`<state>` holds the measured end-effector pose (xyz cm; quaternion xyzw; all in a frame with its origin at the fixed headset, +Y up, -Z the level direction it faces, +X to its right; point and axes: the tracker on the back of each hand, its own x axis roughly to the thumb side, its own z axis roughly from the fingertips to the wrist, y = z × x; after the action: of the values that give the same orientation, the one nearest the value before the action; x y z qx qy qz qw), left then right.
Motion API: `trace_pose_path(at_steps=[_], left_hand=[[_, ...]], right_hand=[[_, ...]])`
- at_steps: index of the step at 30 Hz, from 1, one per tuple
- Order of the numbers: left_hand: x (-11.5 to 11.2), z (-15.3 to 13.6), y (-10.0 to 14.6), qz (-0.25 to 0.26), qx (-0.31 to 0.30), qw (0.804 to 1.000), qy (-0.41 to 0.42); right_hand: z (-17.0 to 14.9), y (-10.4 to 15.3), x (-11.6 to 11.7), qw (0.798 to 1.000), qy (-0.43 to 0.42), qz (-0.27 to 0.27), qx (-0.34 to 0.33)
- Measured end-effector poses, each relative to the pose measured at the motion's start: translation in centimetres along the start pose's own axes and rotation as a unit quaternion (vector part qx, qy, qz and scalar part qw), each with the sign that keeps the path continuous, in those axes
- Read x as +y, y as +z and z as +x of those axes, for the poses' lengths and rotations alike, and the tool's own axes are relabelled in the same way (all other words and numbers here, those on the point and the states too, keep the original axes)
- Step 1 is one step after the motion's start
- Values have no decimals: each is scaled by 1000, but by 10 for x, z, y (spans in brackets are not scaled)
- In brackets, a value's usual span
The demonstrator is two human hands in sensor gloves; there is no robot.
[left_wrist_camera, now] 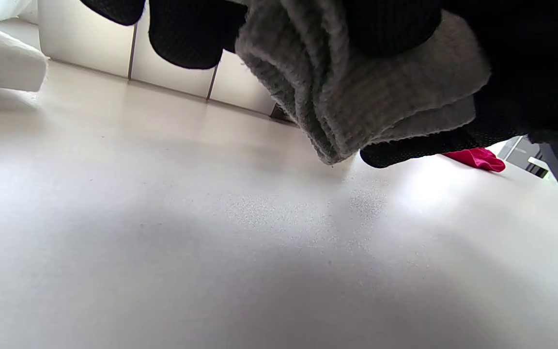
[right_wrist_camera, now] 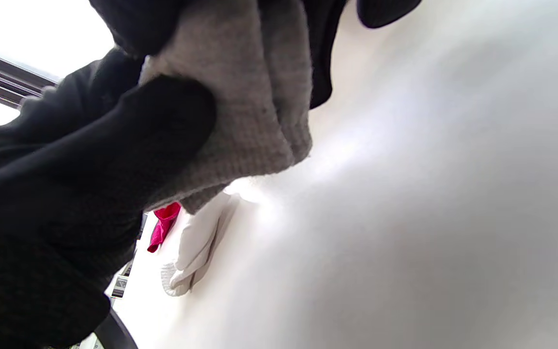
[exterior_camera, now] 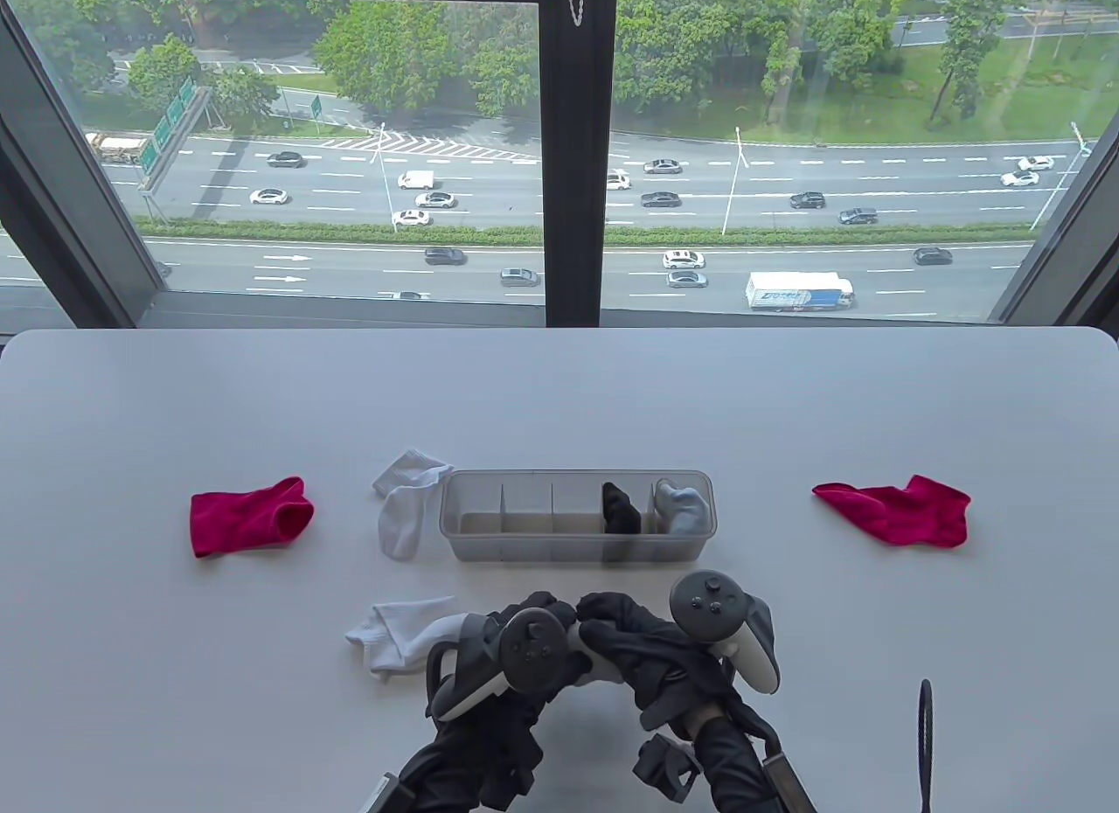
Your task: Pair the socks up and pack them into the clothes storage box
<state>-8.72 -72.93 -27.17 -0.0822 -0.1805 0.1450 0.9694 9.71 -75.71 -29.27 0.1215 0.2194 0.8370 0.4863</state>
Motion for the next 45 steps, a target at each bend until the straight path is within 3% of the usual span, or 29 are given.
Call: trace_pose_path(at_steps=[4, 11, 13, 17, 21, 25, 28, 32, 39, 41, 45], left_hand=[[-4, -5, -1, -29, 5, 1000, 7], [-5, 1, -1, -49, 4, 999, -16], [-3, 3, 0, -21, 8, 999, -24], [-3, -3, -2, -44, 13, 999, -7], [-2, -3, 0, -23, 18, 1000, -4], [-1, 5, 1, -29, -11, 999, -12], [-1, 8, 0, -23, 0, 999, -29], [0, 1, 0, -24, -1, 1000, -1], [8, 14, 5, 36, -31, 999, -21], [13, 15, 5, 57, -30, 997, -32], [15, 3, 6, 31, -37, 999, 14]], right_hand=[[3, 0, 2, 1000, -4, 16, -12], [6, 2, 0, 1000, 11, -26, -7], [5, 1, 2, 1000, 20, -18, -6], [5, 0, 6, 999, -4, 39, -27], [7, 0, 0, 999, 50, -16, -4], [2, 2, -2, 998, 39, -51, 17], [1, 1, 1, 999, 38, -31, 12], [-2, -3, 2, 998, -21, 55, -13], [2, 5, -11, 994, 51, -97, 11], [4, 7, -9, 994, 50, -93, 9], [7, 7, -7, 996, 17, -83, -10]])
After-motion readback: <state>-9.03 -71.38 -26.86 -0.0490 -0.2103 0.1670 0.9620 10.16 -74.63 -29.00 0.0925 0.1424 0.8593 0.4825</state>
